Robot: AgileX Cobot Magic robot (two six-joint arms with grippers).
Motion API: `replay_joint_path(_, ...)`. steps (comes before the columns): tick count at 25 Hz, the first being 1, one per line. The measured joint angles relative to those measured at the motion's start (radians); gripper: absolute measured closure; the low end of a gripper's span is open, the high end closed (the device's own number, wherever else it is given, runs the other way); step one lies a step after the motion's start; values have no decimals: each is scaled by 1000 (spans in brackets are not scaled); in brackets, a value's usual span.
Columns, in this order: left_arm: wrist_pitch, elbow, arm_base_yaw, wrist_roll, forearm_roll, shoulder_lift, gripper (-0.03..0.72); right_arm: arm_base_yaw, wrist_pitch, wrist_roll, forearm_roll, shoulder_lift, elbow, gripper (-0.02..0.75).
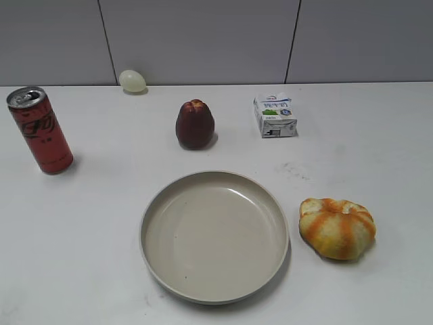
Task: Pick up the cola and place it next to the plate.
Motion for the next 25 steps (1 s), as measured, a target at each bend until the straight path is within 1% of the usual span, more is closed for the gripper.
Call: replay_joint_path(25,0,0,1,0,-1,0,188,0,0,0,0,0,0,206)
